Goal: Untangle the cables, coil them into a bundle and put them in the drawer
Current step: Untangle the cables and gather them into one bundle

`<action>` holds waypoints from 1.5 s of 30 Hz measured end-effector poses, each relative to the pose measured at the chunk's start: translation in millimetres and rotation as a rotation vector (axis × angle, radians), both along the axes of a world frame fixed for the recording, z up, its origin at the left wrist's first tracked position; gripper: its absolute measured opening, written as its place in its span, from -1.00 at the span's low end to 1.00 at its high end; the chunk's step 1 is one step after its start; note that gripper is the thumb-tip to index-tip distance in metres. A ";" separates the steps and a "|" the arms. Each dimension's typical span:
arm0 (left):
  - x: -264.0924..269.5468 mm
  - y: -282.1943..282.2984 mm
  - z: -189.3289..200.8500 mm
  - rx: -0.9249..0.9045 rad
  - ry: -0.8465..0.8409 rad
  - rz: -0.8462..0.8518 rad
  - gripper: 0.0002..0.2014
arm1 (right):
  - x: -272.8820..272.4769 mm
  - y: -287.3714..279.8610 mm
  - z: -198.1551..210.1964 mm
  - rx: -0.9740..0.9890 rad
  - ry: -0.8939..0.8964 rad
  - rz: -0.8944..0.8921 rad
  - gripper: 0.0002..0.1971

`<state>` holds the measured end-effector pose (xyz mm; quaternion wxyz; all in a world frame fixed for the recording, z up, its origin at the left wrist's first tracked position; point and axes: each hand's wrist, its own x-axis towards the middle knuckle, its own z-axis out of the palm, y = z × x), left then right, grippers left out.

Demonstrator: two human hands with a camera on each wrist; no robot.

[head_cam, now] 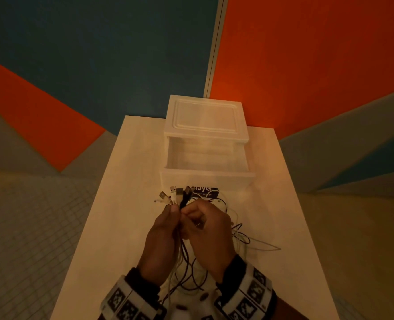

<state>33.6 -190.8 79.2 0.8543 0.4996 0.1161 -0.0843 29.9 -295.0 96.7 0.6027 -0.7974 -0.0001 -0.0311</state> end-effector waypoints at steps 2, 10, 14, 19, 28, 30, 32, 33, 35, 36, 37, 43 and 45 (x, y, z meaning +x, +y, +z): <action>-0.1 1.9 -3.7 0.055 -0.022 0.018 -0.59 | -3.1 -3.0 -2.1 -0.052 -0.020 0.094 -0.90; -12.6 5.9 0.5 0.264 -0.208 -0.137 -0.58 | 11.3 -34.4 19.8 0.273 0.300 0.344 -0.49; -21.5 -0.2 2.9 0.208 -0.190 -0.249 -0.62 | 17.2 -28.4 28.0 0.134 0.236 0.453 -0.57; -21.8 1.9 13.6 0.119 -0.138 -0.190 -0.72 | 17.8 -25.6 27.6 0.196 0.190 0.498 -0.42; 8.0 75.9 27.9 -0.248 -0.263 -0.010 -0.67 | -7.6 -90.3 -39.7 -0.102 0.391 0.686 -0.60; 12.3 99.9 33.0 -0.361 -0.303 -0.002 -0.82 | 0.0 -108.5 -58.7 -0.138 0.345 0.511 -0.65; 11.9 108.8 35.6 -0.288 -0.274 0.013 -0.72 | 9.2 -117.9 -67.4 -0.204 0.265 0.333 -0.64; 9.3 104.0 37.5 -0.142 -0.248 0.019 -0.65 | 13.1 -115.8 -64.8 -0.238 0.207 0.268 -0.63; 2.7 83.1 41.3 0.255 -0.217 0.004 -0.64 | 17.3 -98.0 -41.4 -0.255 0.105 0.206 -0.63; -1.7 69.5 40.1 0.404 -0.213 -0.048 -0.65 | 18.0 -84.3 -25.9 -0.246 0.064 0.207 -0.64; -6.6 55.4 38.5 0.488 -0.219 -0.107 -0.65 | 16.6 -68.8 -8.2 -0.239 0.019 0.228 -0.65; -14.8 25.8 41.5 0.292 -0.237 0.060 -0.67 | -11.4 -18.6 20.1 -0.278 -0.020 0.511 -0.70; -6.7 41.4 45.6 0.151 -0.258 0.102 -0.73 | -18.4 -26.3 4.0 -0.265 0.022 0.592 -0.70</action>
